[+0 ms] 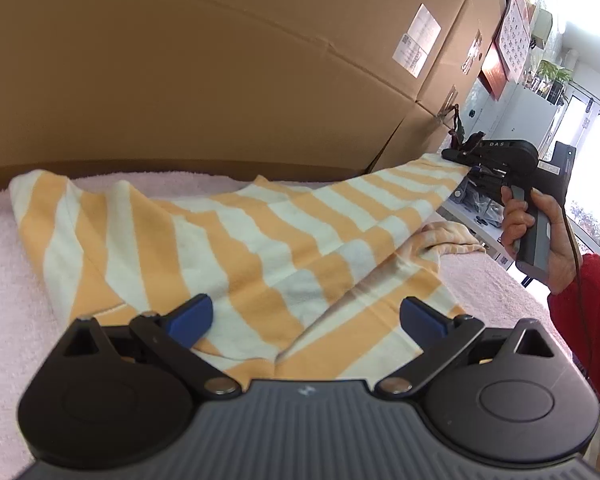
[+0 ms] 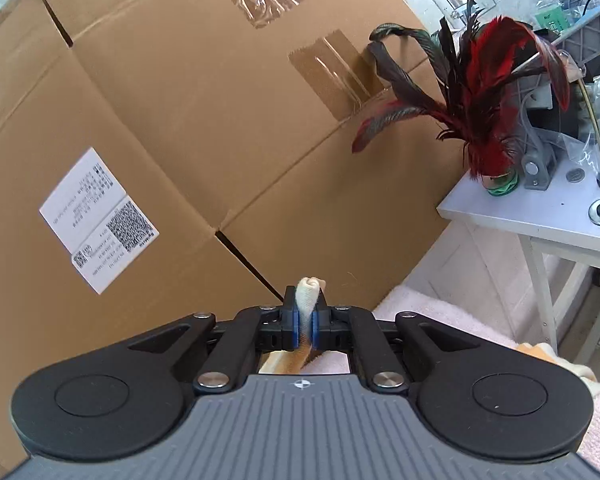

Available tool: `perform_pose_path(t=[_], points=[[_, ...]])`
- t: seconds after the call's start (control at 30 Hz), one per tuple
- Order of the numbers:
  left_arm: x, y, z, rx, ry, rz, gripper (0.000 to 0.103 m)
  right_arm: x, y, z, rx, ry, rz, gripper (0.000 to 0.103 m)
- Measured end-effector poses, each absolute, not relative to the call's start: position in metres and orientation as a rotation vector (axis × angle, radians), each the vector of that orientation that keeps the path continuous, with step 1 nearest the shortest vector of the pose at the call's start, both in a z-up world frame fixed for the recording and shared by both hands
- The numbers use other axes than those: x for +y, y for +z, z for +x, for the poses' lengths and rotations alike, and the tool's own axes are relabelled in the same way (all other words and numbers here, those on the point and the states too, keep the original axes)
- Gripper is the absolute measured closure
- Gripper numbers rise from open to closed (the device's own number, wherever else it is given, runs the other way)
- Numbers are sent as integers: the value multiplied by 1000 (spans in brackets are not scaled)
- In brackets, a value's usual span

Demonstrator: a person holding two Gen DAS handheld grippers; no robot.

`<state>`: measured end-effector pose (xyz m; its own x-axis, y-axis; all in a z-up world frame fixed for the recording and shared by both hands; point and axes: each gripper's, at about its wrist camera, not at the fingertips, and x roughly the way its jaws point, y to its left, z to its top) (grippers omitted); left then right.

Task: Fold clothes
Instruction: 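Lift the held shirt edge with the right gripper and carry it over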

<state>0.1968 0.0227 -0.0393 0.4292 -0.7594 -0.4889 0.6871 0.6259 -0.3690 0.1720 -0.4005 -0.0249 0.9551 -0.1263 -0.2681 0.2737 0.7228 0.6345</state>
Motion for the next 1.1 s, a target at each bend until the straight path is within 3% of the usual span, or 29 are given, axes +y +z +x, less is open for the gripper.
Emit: perform_pose_path(t=[0.1, 0.43, 0.67, 0.7, 0.77, 0.93, 1.03, 1.1], points=[[22, -39, 197, 674, -907, -119, 3, -392, -31, 167, 223, -250, 685, 96], [25, -39, 201, 677, -903, -140, 3, -405, -72, 140, 129, -268, 928, 96], [33, -31, 196, 587, -815, -136, 4, -366, -52, 156, 206, -352, 573, 96], [34, -30, 198, 584, -787, -136, 6, -362, -51, 160, 222, -380, 508, 96], [33, -25, 207, 613, -757, -141, 22, -357, -49, 160, 224, -403, 446, 96], [10, -13, 236, 609, -703, 43, 29, -364, -50, 159, 239, -444, 415, 96], [10, -29, 266, 689, -695, 56, 47, -369, -53, 162, 279, -444, 450, 96], [15, -29, 272, 673, -727, 18, 47, -372, -56, 165, 303, -445, 476, 96]])
